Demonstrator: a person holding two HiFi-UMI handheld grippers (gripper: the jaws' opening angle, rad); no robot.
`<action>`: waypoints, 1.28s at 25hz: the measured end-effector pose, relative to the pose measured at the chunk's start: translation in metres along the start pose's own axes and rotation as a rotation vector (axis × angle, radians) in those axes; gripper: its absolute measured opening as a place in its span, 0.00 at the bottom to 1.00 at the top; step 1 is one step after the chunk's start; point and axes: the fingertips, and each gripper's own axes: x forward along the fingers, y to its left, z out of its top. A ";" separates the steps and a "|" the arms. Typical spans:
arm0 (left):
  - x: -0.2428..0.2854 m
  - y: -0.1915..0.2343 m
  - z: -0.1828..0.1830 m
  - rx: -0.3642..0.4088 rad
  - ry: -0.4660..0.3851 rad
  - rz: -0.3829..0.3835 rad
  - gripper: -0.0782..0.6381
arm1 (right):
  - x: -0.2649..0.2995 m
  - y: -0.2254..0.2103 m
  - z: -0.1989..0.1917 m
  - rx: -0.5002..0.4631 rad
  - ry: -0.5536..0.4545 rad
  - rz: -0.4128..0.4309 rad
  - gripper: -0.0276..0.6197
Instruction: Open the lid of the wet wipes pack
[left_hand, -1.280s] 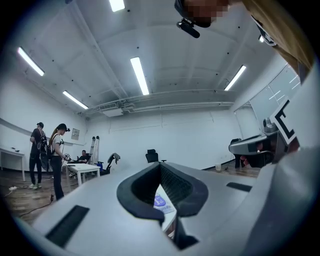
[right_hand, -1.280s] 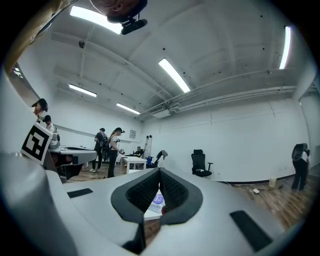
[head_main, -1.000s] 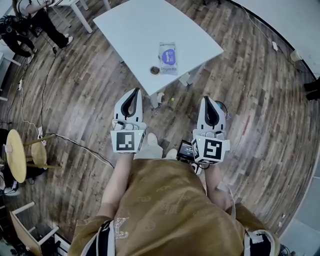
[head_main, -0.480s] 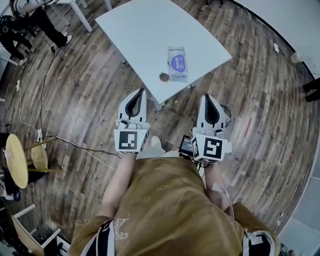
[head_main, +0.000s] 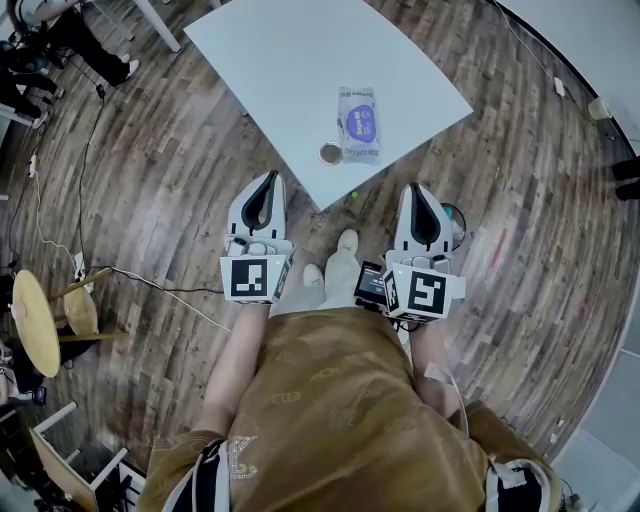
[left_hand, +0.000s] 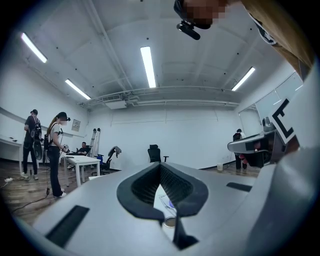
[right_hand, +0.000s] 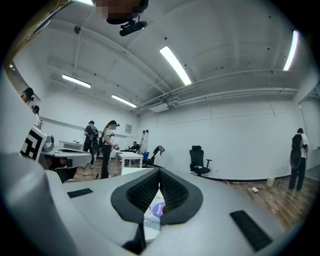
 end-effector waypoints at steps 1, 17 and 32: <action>0.004 0.002 -0.002 0.000 0.005 0.004 0.11 | 0.005 -0.001 -0.001 0.005 0.001 0.004 0.06; 0.108 0.005 -0.013 0.023 0.062 0.068 0.11 | 0.112 -0.043 -0.019 0.094 0.035 0.145 0.06; 0.171 -0.011 -0.040 0.023 0.149 0.000 0.11 | 0.164 -0.081 -0.079 0.216 0.261 0.118 0.06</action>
